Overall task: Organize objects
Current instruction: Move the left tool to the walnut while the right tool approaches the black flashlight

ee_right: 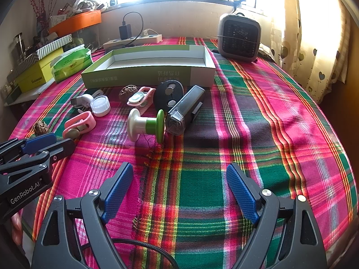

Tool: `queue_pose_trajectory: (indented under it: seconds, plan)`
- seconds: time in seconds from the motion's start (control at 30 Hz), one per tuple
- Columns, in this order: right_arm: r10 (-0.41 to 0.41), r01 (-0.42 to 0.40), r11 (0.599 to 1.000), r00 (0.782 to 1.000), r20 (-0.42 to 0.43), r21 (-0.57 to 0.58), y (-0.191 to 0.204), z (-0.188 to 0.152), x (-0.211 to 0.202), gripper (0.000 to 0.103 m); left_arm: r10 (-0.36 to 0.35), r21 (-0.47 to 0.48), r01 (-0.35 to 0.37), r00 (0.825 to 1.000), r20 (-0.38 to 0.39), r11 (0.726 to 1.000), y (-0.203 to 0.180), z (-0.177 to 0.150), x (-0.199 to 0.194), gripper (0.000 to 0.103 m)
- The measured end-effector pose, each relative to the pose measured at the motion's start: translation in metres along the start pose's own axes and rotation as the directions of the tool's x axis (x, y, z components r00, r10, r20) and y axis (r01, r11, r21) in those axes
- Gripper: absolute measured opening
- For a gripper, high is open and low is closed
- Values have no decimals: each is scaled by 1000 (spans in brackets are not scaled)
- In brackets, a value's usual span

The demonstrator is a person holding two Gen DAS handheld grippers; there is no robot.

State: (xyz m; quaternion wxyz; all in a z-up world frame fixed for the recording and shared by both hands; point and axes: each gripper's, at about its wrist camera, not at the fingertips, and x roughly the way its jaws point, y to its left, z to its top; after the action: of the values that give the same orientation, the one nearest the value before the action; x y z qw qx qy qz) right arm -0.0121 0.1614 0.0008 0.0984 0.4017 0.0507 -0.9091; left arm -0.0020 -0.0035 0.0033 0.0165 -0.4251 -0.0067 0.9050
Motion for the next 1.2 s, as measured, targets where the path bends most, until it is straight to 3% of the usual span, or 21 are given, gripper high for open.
queue_pose_trajectory:
  seconds: [0.2, 0.4, 0.57, 0.8, 1.2]
  plan:
    - [29, -30, 999, 999, -24, -17, -5, 2, 0, 85, -1, 14, 1, 1000, -22, 1000, 3, 0, -2, 40]
    - [78, -77, 996, 997, -12, 52, -22, 5, -3, 85, -6, -5, 6, 1000, 10, 1000, 15, 0, -13, 40]
    - [62, -65, 994, 998, 29, 84, -34, 15, -10, 85, -14, -22, 16, 998, 53, 1000, 32, 2, -25, 40]
    - [67, -71, 991, 997, 40, 117, -45, 28, -8, 85, -31, -74, 35, 998, 55, 997, 55, 5, -25, 40]
    - [64, -69, 989, 997, 40, 128, -49, 44, 3, 80, -21, -65, 26, 997, 71, 998, 63, 4, -25, 40]
